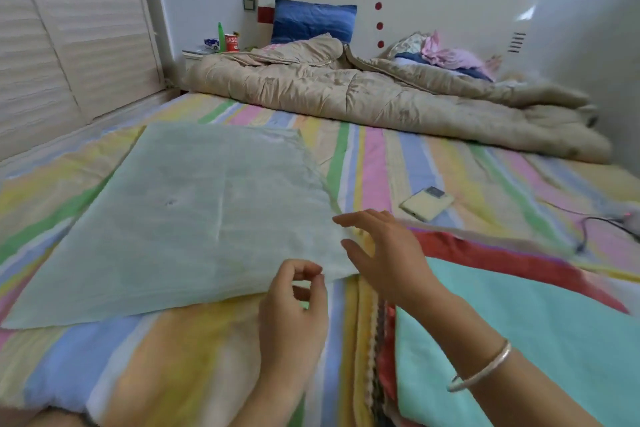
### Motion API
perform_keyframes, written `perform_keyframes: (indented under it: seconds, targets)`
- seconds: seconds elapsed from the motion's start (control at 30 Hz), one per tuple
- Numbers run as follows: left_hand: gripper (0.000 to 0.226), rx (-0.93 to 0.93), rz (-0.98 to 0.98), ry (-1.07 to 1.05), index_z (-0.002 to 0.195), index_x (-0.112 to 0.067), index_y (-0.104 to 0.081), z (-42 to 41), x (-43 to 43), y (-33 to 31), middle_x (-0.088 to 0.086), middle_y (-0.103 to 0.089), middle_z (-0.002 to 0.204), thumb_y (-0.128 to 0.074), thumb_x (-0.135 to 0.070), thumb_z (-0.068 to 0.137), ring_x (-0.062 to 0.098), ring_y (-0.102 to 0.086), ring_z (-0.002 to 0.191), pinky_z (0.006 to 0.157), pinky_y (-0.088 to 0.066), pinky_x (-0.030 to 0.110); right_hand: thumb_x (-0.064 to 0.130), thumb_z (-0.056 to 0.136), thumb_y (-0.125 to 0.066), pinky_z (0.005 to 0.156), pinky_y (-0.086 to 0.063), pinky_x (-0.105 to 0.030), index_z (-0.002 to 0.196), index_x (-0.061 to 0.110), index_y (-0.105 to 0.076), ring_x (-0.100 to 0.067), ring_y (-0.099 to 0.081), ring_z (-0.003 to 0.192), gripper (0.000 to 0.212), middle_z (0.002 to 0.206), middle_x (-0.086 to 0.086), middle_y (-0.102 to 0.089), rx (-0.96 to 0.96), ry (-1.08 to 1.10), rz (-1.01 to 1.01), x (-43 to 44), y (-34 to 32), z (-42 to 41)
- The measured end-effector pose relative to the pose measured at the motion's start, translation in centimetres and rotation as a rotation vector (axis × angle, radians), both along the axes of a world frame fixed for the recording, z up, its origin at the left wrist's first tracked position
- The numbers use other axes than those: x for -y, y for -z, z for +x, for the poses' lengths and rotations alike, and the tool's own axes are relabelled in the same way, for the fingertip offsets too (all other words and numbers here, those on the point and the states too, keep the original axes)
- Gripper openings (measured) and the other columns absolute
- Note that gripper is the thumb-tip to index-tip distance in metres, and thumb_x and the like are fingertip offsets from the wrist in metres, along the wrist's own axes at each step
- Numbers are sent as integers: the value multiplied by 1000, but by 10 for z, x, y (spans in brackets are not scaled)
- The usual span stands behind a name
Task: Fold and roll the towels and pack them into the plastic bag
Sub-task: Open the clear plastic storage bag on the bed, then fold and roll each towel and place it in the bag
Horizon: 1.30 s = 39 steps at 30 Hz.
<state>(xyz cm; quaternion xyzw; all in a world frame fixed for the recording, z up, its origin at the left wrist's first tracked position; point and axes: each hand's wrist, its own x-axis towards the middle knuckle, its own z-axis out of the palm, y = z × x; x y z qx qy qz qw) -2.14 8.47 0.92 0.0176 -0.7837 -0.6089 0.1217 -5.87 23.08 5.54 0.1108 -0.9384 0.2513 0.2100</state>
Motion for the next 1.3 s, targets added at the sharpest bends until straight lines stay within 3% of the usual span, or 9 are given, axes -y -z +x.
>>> perform_keyframes:
  seconds: [0.23,0.37,0.5,0.67,0.87,1.07,1.17,1.23,1.3]
  targets:
    - [8,-283,-330,427,89,-32,-59,12,-120,-27,-19,-63,88,-64,-25,86,-2,-59,81,72,-47,24,15,83,-67,70,-49,-28,99,30,-67,-6,-60,82,22,86,21,-64,-36,496,-92,-166,10,120]
    - [37,-414,-574,701,119,-26,-60,21,-192,-31,-9,-60,122,-49,-38,85,12,-52,116,99,-36,27,25,87,-63,73,-45,-31,111,29,-62,-13,-57,93,24,106,8,-63,163,831,-67,-244,26,157]
    - [70,-314,-1030,845,154,-31,-10,34,-228,2,-3,-4,163,-21,-60,92,18,0,150,121,4,43,39,93,-50,89,-47,-38,127,25,-53,-21,-52,115,37,128,-1,-55,430,995,-82,-286,41,179]
    - [86,-337,-1188,790,153,-30,10,41,-228,30,-4,18,161,15,-63,75,18,21,147,118,10,50,54,92,-40,96,-39,-41,135,21,-42,-27,-40,125,54,134,-5,-47,536,1126,19,-293,46,185]
    - [84,-356,-1185,756,154,-30,9,40,-230,34,-5,17,161,14,-64,77,17,20,147,118,9,49,67,82,-46,94,-38,-42,136,21,-35,-29,-39,123,71,132,-8,-44,634,1225,40,-291,42,179]
    - [81,-401,-1068,761,154,-33,-13,37,-229,35,-10,-1,160,-3,-68,81,13,3,150,119,5,43,24,87,-50,81,-40,-37,132,24,-36,-30,-46,110,48,121,-10,-39,596,1212,88,-273,17,176]
    - [63,-241,-612,798,138,-33,-48,35,-222,20,-17,-41,146,-34,-61,84,8,-31,141,120,-15,33,8,84,-46,74,-39,-35,135,25,-29,-32,-54,102,56,119,-9,-49,568,1111,12,-257,-8,174]
    - [23,-143,-305,678,111,-28,-67,33,-211,10,-16,-66,116,-60,-33,89,5,-58,114,105,-41,29,7,83,-47,77,-42,-35,134,26,-31,-33,-55,103,56,118,-9,-55,522,966,-72,-239,-26,167]
    - [13,8,-193,574,94,-26,-69,28,-196,-4,-13,-72,97,-61,-16,91,3,-65,94,88,-51,27,10,86,-53,81,-46,-35,131,27,-37,-30,-57,104,51,117,-8,-57,468,762,-176,-213,-40,155]
